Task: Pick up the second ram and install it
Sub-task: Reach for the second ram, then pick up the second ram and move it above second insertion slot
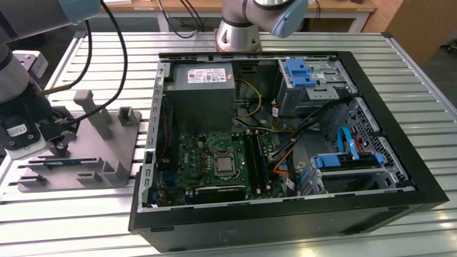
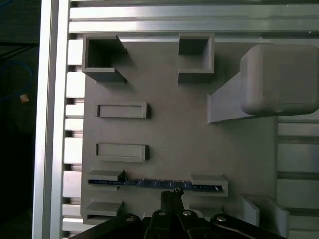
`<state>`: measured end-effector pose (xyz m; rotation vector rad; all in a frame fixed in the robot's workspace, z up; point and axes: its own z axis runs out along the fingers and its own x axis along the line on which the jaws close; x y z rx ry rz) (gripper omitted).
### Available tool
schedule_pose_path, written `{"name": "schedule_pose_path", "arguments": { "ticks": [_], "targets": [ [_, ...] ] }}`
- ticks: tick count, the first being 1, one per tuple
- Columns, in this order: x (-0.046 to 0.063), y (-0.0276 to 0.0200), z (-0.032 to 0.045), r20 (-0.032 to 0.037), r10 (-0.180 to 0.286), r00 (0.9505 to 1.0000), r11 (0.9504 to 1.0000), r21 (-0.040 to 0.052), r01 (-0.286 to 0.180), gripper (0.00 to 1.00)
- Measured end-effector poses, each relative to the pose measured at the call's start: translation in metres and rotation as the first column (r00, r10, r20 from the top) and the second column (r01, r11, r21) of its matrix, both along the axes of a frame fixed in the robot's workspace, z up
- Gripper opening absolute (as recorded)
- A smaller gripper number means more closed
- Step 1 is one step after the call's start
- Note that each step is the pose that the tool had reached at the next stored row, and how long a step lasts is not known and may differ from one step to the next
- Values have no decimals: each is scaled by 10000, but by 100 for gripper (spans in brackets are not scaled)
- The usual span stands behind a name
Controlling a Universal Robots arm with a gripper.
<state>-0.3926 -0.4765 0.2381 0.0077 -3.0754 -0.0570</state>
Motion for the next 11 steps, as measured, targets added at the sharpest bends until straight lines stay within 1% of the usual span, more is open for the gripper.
{"name": "schedule_pose_path", "arguments": {
  "ticks": [11],
  "targets": [
    [0, 0, -4, -1, 0, 10000, 10000, 0, 0, 10]
  ]
}}
